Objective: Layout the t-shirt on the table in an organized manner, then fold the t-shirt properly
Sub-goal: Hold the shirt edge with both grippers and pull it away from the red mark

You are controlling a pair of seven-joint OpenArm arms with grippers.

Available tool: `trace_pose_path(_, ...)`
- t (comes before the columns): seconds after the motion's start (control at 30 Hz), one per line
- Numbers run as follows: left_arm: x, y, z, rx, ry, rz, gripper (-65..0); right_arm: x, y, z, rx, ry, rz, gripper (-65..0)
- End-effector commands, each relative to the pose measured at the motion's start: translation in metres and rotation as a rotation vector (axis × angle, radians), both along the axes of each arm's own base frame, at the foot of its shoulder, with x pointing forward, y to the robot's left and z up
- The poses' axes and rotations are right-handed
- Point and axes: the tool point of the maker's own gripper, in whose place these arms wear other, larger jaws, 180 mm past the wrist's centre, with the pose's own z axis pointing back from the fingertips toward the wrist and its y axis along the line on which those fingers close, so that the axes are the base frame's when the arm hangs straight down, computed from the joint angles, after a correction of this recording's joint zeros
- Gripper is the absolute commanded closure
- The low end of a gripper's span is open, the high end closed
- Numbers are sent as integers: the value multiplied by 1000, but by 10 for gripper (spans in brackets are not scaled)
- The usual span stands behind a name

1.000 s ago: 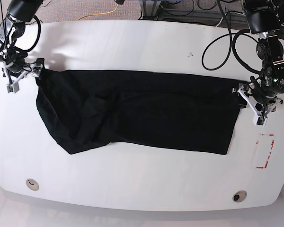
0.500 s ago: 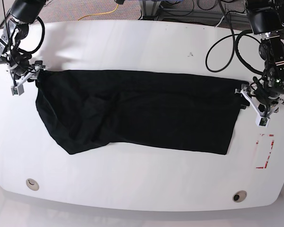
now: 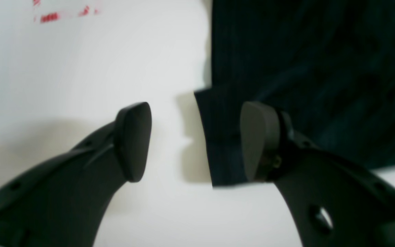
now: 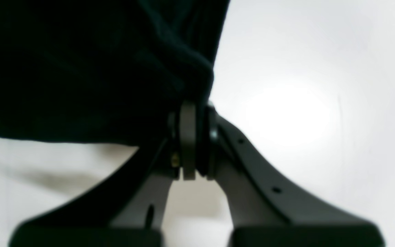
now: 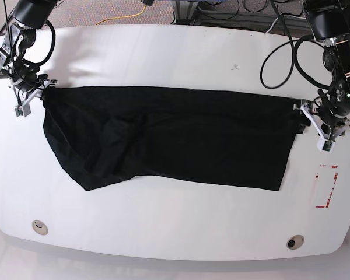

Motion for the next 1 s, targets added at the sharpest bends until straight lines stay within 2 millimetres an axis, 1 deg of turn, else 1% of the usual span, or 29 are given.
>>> trace_pose_path(0.0, 3, -1, 9, 9, -28, -28, -399, 4, -8, 8, -25, -12, 9, -17)
trace_pose_path(0.07, -3, -1, 3, 8, -11, -33, -439, 4, -8, 9, -26, -12, 9, -17)
trace_pose_path(0.13, -7, -1, -1, 7, 4, -33, -497, 4, -8, 9, -26, -12, 9, -17)
trace_pose_path(0.2, -11, -1, -5, 8, 16, -33, -533, 4, -8, 9, -26, -12, 9, -17)
trace_pose_path(0.37, -20, -1, -12, 7, 40, -33, -542, 4, -8, 8, -25, -12, 9, -17)
trace_pose_path(0.5, -21, -3, -15, 7, 50, -41, -542, 4, -7, 8, -23, -12, 9, -19)
trace_pose_path(0.63, -25, -12, -28, -6, 90, -62, -542, 4, -7, 8, -23, -12, 9, -19)
trace_pose_path(0.8, -31, -11, -43, -24, 132, -49, -537, 4, -7, 8, -23, -12, 9, -19)
trace_pose_path(0.97, -35, -10, -52, -39, 160, -38, -537, 3, -7, 8, -23, -10, 9, -19)
